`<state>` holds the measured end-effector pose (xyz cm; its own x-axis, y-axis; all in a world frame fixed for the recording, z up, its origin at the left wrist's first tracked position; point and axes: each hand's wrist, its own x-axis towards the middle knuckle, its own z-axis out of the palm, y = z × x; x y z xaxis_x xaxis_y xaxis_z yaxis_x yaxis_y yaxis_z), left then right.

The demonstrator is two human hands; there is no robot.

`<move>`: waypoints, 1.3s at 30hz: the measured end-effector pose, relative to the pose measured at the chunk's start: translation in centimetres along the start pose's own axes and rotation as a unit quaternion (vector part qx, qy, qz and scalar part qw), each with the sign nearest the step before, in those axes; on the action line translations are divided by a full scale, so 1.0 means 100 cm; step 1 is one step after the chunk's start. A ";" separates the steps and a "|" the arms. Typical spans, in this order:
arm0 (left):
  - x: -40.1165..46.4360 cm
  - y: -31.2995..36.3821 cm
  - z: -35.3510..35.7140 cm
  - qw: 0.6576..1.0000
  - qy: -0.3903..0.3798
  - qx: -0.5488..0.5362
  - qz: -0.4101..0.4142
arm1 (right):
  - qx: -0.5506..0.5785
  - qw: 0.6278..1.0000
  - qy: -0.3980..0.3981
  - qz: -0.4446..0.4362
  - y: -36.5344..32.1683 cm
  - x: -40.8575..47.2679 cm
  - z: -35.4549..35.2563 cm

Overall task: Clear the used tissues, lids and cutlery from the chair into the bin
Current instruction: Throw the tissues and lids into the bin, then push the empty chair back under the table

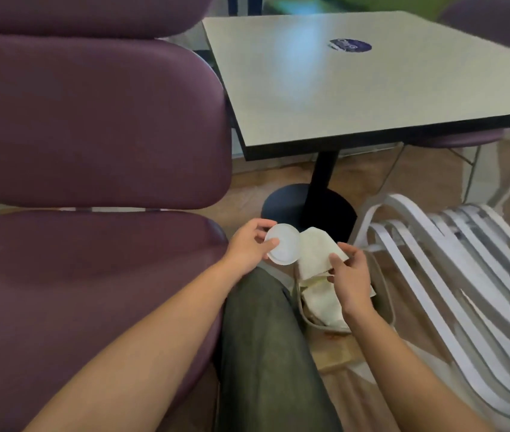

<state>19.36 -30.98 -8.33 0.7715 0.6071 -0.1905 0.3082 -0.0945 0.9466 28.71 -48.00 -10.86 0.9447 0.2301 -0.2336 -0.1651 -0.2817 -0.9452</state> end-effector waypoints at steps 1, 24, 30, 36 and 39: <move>0.001 0.003 0.009 1.000 -0.012 0.007 0.000 | -0.006 1.000 0.007 0.005 0.005 0.003 -0.010; 0.021 0.001 0.117 0.986 -0.087 0.128 -0.056 | -0.040 0.999 -0.023 0.017 0.016 0.043 -0.076; 0.027 -0.002 0.108 0.988 -0.058 0.133 -0.045 | -0.098 0.993 0.051 -0.027 0.019 0.048 -0.061; 0.025 -0.001 0.077 0.990 -0.027 0.135 -0.019 | -0.207 0.977 0.049 -0.010 0.031 0.051 -0.050; 0.024 0.001 0.056 0.991 -0.001 0.134 -0.016 | -0.229 0.972 0.040 -0.018 0.025 0.045 -0.046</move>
<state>24.38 -34.00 -10.10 0.7603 0.6112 -0.2200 0.4685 -0.2813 0.8375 33.90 -51.99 -13.23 0.9698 0.1794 -0.1653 -0.0044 -0.6644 -0.7473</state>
